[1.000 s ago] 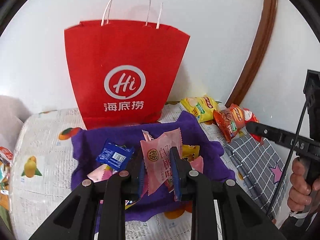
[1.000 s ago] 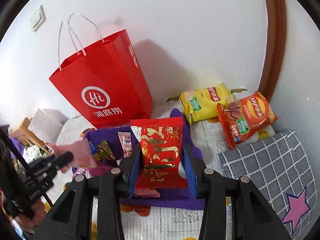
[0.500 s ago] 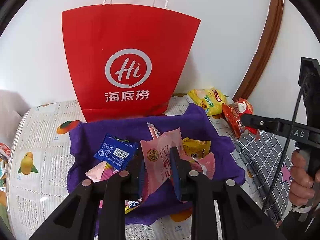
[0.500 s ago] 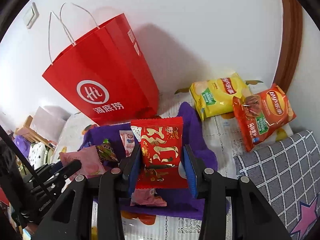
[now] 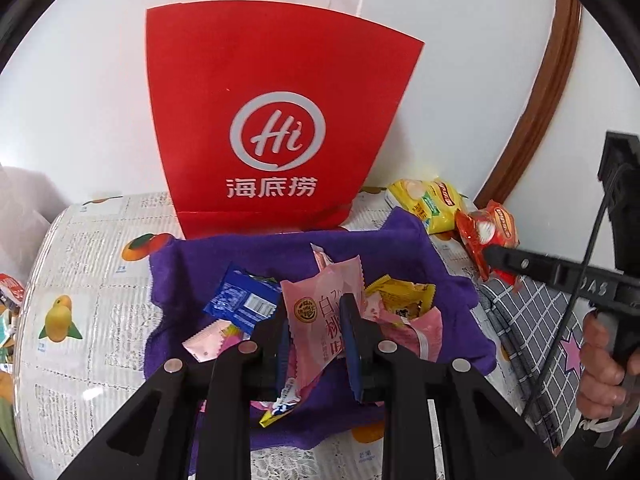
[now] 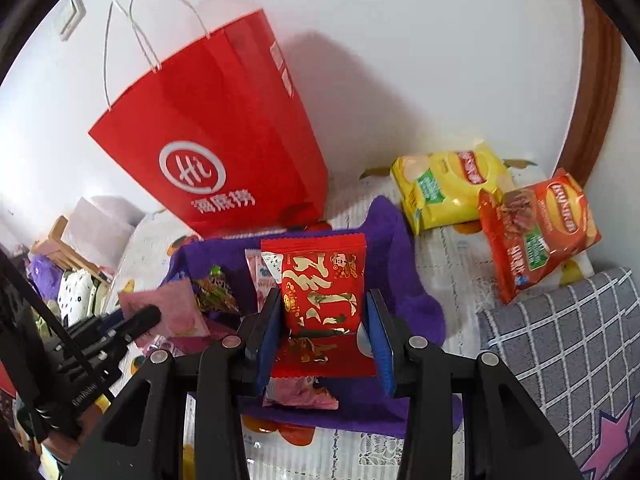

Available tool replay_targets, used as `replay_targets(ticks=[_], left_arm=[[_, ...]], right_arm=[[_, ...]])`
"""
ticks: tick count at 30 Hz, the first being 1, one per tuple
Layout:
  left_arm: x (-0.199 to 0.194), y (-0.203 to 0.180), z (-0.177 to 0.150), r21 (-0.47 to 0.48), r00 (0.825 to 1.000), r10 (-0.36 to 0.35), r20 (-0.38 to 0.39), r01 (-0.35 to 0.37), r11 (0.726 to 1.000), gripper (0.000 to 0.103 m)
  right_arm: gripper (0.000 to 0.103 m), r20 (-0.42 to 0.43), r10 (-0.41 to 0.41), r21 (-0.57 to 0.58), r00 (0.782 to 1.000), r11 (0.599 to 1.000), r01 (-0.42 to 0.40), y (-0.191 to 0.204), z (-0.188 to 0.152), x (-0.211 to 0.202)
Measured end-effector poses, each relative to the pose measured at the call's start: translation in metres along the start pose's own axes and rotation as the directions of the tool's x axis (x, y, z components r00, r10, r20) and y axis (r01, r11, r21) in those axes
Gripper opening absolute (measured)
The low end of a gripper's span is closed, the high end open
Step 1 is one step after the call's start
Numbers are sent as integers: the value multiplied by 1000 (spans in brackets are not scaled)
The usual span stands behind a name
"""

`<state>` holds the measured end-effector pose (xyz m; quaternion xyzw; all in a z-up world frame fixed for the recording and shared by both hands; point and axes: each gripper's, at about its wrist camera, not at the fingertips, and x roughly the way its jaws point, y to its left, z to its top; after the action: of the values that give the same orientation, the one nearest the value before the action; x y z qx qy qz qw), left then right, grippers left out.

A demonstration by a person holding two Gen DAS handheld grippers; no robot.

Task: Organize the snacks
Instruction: 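Lower both packets onto the towel and open both tools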

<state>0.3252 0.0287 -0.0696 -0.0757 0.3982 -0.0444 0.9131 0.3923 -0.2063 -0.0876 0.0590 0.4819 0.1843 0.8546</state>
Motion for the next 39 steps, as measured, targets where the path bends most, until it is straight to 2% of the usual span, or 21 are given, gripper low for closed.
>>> replay_targets(ticks=[11,22,39], left_arm=[[7,-2,-4,-3,1000,7,-23,-7,1000,22],[12,-9,-10,7,999,-7,-41,7,1000,22],[24,-12,-14,6,997,-18,-79,19,1000,22]], right_arm=[[41,-87,-54,19,995,998,56,-9,-4,28],[41,-160,-63,52,985,996,72,-17,-8,55],[42,-196,-62,76,979,994,78,-24,-9,69]])
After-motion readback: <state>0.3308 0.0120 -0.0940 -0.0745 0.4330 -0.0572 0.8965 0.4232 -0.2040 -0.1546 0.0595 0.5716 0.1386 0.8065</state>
